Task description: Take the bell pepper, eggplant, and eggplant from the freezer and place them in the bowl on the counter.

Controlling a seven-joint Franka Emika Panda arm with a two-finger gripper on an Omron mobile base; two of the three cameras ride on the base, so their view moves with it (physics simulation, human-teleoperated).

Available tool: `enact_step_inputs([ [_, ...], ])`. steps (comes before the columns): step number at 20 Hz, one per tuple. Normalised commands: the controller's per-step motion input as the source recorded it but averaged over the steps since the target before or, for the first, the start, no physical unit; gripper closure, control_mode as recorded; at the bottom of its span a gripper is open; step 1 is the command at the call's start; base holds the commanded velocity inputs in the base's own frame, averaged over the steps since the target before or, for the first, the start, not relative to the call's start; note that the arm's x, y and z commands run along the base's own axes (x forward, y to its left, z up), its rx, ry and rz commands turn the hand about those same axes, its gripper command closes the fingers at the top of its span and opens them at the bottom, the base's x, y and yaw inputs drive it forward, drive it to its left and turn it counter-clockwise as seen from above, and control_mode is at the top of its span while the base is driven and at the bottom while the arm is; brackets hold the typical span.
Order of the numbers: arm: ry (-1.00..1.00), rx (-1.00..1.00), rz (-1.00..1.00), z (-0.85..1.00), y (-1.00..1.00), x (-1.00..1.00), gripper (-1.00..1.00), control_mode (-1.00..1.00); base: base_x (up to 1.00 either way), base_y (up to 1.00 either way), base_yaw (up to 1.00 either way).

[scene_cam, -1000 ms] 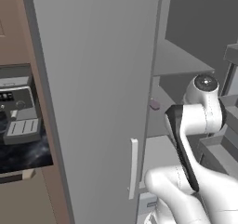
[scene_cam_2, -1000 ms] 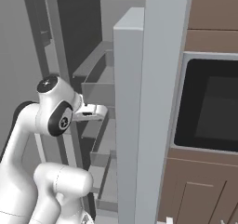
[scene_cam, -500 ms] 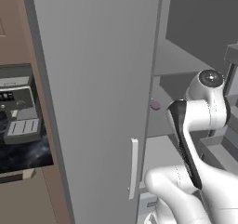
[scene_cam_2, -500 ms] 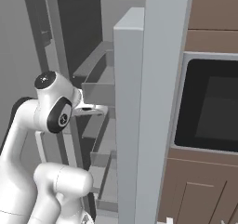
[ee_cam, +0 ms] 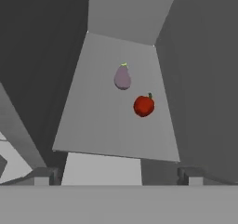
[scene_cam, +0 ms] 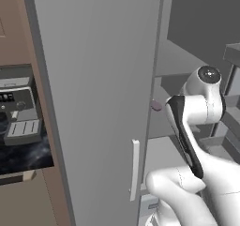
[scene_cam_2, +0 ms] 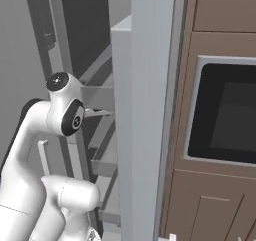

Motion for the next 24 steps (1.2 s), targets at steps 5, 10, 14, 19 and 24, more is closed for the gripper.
enact_step_inputs([
  [5, 0.0, 0.0, 0.03, -0.06, -0.2, 0.26, -1.0, -1.0, 0.0, 0.0, 0.0],
  [10, 0.02, 0.0, -0.02, 0.0, -0.82, -0.43, -1.0, -1.0, 0.0, 0.0, 0.0],
  [14, 0.12, 0.0, -0.12, -0.01, -0.38, -0.49, -1.0, -1.0, 0.0, 0.0, 0.0],
  [19, 0.01, 0.0, -0.01, 0.0, 0.24, 0.29, -1.0, -1.0, 0.0, 0.0, 0.0],
  [24, 0.1, 0.0, 0.0, -0.12, -0.11, 0.09, -1.0, -1.0, 0.0, 0.0, 0.0],
])
